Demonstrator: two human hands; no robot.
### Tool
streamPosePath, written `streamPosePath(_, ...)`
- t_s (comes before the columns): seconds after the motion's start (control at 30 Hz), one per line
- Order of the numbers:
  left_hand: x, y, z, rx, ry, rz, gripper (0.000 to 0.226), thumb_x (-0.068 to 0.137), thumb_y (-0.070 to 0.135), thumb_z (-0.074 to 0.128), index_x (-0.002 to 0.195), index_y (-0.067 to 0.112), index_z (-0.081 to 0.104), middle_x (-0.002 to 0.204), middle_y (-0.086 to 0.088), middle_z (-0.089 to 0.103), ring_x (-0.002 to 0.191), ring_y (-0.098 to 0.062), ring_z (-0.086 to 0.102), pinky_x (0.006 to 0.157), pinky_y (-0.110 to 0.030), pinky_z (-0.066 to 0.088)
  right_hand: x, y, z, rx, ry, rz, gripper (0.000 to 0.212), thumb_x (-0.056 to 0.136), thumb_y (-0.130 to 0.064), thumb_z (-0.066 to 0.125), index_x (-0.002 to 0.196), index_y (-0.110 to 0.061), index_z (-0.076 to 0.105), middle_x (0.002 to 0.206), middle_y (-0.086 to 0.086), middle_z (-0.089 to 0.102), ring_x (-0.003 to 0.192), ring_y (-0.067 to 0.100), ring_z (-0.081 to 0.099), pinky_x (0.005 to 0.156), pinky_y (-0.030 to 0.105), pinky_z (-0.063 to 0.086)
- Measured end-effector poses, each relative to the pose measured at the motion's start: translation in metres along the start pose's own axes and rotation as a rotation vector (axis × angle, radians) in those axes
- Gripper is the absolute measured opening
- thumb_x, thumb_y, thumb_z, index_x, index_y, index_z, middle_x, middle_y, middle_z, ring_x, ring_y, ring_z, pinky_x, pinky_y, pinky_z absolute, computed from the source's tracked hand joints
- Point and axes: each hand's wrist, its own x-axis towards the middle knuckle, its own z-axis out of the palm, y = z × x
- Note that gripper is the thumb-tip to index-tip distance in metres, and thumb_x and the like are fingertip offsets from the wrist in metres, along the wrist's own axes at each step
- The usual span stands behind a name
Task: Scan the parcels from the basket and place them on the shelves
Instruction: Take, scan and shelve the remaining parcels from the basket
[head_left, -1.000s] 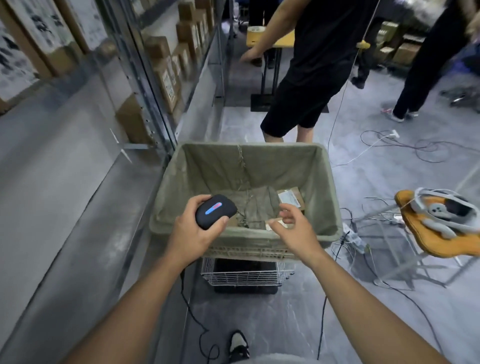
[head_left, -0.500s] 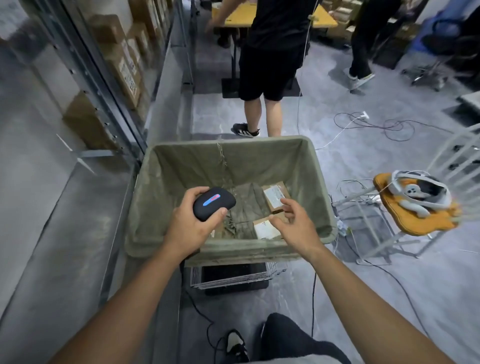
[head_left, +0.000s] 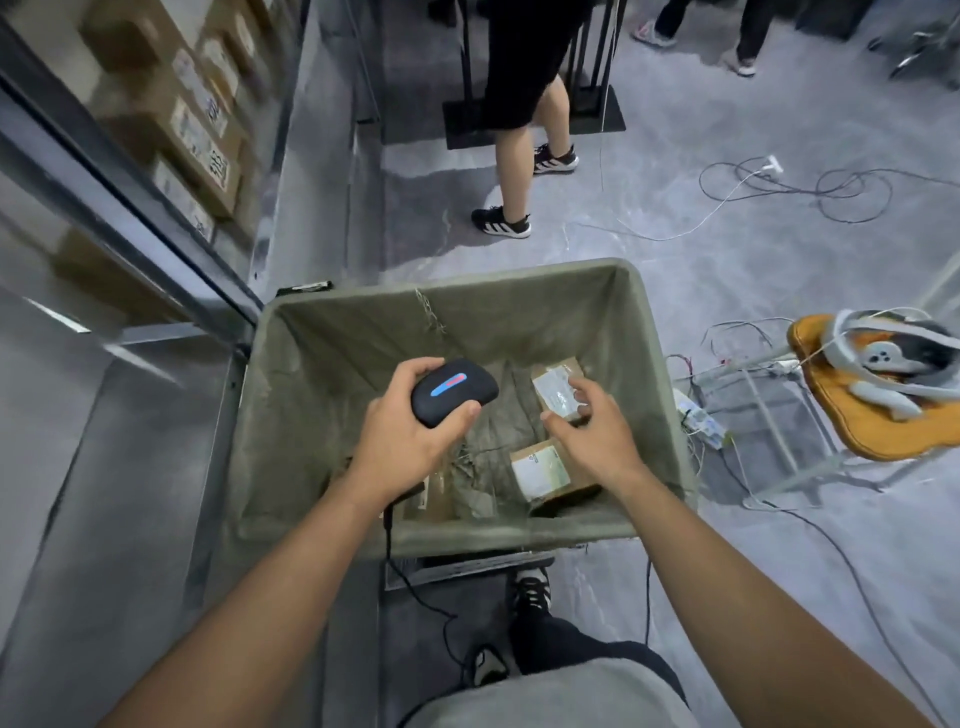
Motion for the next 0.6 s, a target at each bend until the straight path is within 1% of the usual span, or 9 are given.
streamPosePath(0.13, 0.021, 0.009, 0.011, -0.001, -0.032, -0.040, 0.059, 0.072, 0.053, 0.079, 0.125, 0.038, 0.058, 0.111, 0.025, 0.067, 0.098, 0.012, 0.062, 0.077, -0.002, 0.041, 0.023, -0.001, -0.003, 0.022, -0.026, 0.006, 0.065, 0.089, -0.040, 0.074, 0.146, -0.032, 0.045, 0.147, -0.001, 0.043, 0.133, 0.018, 0.047, 0.112, 0.038, 0.042)
streamPosePath(0.23, 0.033, 0.011, 0.019, 0.005, -0.037, -0.069, 0.060, 0.071, 0.056, 0.078, 0.125, 0.038, 0.058, 0.111, 0.025, 0.068, 0.098, 0.013, 0.062, 0.077, -0.001, 0.040, 0.040, 0.001, -0.006, 0.024, -0.040, 0.000, 0.066, 0.089, -0.038, 0.074, 0.147, -0.030, 0.045, 0.147, -0.001, 0.044, 0.133, 0.016, 0.047, 0.112, 0.036, 0.041)
streamPosePath(0.3, 0.041, 0.008, 0.022, 0.004, -0.030, -0.085, 0.061, 0.070, 0.058, 0.078, 0.124, 0.037, 0.059, 0.109, 0.024, 0.069, 0.096, 0.012, 0.063, 0.077, -0.003, 0.041, 0.052, 0.003, -0.005, 0.019, -0.056, 0.003, 0.066, 0.089, -0.039, 0.074, 0.147, -0.030, 0.045, 0.149, 0.000, 0.043, 0.135, 0.017, 0.047, 0.113, 0.038, 0.041)
streamPosePath(0.33, 0.044, 0.006, 0.024, -0.001, -0.021, -0.094, 0.062, 0.068, 0.061, 0.077, 0.123, 0.038, 0.059, 0.108, 0.024, 0.069, 0.094, 0.009, 0.064, 0.079, -0.006, 0.044, 0.057, 0.005, -0.003, 0.017, -0.064, 0.008, 0.066, 0.089, -0.040, 0.074, 0.147, -0.030, 0.045, 0.150, 0.000, 0.042, 0.136, 0.018, 0.046, 0.113, 0.039, 0.041)
streamPosePath(0.4, 0.052, -0.002, 0.027, -0.010, -0.003, -0.127, 0.064, 0.065, 0.068, 0.073, 0.121, 0.040, 0.059, 0.104, 0.021, 0.071, 0.087, 0.000, 0.068, 0.081, -0.020, 0.052, 0.068, 0.009, 0.004, 0.005, -0.066, 0.019, 0.067, 0.088, -0.041, 0.074, 0.148, -0.030, 0.044, 0.151, 0.001, 0.041, 0.137, 0.020, 0.045, 0.115, 0.041, 0.040)
streamPosePath(0.5, 0.068, -0.020, 0.033, -0.017, -0.022, -0.213, 0.060, 0.065, 0.070, 0.073, 0.117, 0.044, 0.058, 0.098, 0.015, 0.074, 0.080, -0.014, 0.071, 0.080, -0.038, 0.059, 0.086, 0.021, 0.021, -0.046, -0.059, 0.055, 0.069, 0.089, -0.041, 0.073, 0.149, -0.027, 0.043, 0.151, 0.004, 0.040, 0.139, 0.024, 0.042, 0.116, 0.042, 0.037)
streamPosePath(0.53, 0.075, -0.027, 0.036, -0.017, -0.042, -0.243, 0.058, 0.065, 0.070, 0.074, 0.115, 0.045, 0.057, 0.096, 0.013, 0.074, 0.077, -0.017, 0.071, 0.079, -0.042, 0.060, 0.093, 0.026, 0.027, -0.071, -0.061, 0.069, 0.069, 0.089, -0.041, 0.073, 0.149, -0.026, 0.042, 0.152, 0.004, 0.039, 0.140, 0.025, 0.040, 0.116, 0.042, 0.036)
streamPosePath(0.6, 0.087, -0.038, 0.047, -0.017, -0.081, -0.289, 0.055, 0.066, 0.069, 0.075, 0.112, 0.047, 0.057, 0.094, 0.010, 0.075, 0.072, -0.019, 0.071, 0.074, -0.044, 0.061, 0.108, 0.040, 0.041, -0.108, -0.067, 0.105, 0.068, 0.090, -0.040, 0.072, 0.149, -0.024, 0.042, 0.154, 0.006, 0.037, 0.143, 0.027, 0.036, 0.117, 0.042, 0.034)
